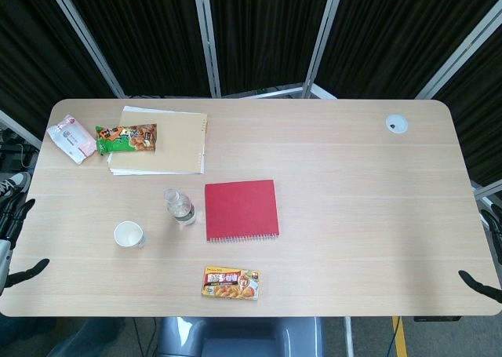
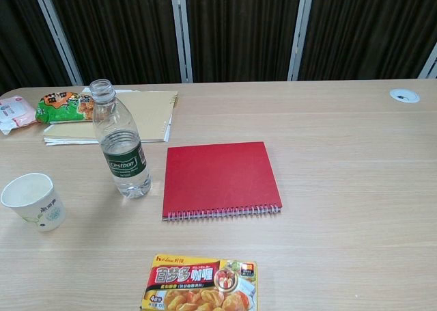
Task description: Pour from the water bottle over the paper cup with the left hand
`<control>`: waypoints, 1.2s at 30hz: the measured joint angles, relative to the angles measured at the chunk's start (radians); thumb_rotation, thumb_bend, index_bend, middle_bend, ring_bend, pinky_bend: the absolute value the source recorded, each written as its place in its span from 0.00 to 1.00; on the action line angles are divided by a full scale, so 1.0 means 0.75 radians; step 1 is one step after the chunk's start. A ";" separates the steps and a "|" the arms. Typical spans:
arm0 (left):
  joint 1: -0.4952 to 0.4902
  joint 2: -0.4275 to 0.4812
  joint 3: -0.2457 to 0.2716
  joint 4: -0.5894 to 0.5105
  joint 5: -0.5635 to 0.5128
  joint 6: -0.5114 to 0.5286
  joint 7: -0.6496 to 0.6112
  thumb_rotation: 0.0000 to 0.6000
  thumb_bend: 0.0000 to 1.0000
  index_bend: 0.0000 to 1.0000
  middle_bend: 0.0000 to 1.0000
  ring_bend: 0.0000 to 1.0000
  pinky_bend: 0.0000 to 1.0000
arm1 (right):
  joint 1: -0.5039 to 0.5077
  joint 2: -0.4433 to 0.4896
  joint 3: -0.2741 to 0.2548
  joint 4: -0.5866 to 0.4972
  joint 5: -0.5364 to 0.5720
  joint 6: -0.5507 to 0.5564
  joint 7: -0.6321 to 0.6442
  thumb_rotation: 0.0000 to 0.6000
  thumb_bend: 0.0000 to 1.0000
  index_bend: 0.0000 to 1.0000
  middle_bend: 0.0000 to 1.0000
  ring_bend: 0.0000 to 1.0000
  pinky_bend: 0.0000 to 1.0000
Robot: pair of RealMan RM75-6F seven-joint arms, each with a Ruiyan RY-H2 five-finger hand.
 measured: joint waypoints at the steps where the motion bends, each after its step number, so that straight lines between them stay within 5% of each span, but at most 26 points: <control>1: 0.000 0.000 0.001 0.000 0.000 0.000 0.000 1.00 0.00 0.00 0.00 0.00 0.00 | 0.000 0.001 0.000 0.000 0.000 0.000 0.002 1.00 0.00 0.00 0.00 0.00 0.00; 11: -0.029 -0.013 -0.014 0.019 -0.021 -0.043 -0.040 1.00 0.00 0.00 0.00 0.00 0.00 | 0.007 0.005 0.001 -0.005 0.003 -0.017 0.004 1.00 0.00 0.00 0.00 0.00 0.00; 17: -0.126 -0.075 -0.053 0.048 -0.019 -0.139 -0.268 1.00 0.00 0.00 0.00 0.00 0.00 | 0.022 0.008 0.007 -0.021 0.010 -0.044 -0.003 1.00 0.00 0.00 0.00 0.00 0.00; 24: -0.347 -0.277 -0.143 0.152 -0.138 -0.431 -0.400 1.00 0.00 0.00 0.00 0.00 0.00 | 0.048 0.007 0.013 -0.021 0.062 -0.119 -0.016 1.00 0.00 0.00 0.00 0.00 0.00; 36: -0.529 -0.594 -0.173 0.485 -0.275 -0.695 -0.599 1.00 0.00 0.00 0.00 0.00 0.00 | 0.103 -0.011 0.030 0.036 0.170 -0.267 0.025 1.00 0.00 0.00 0.00 0.00 0.00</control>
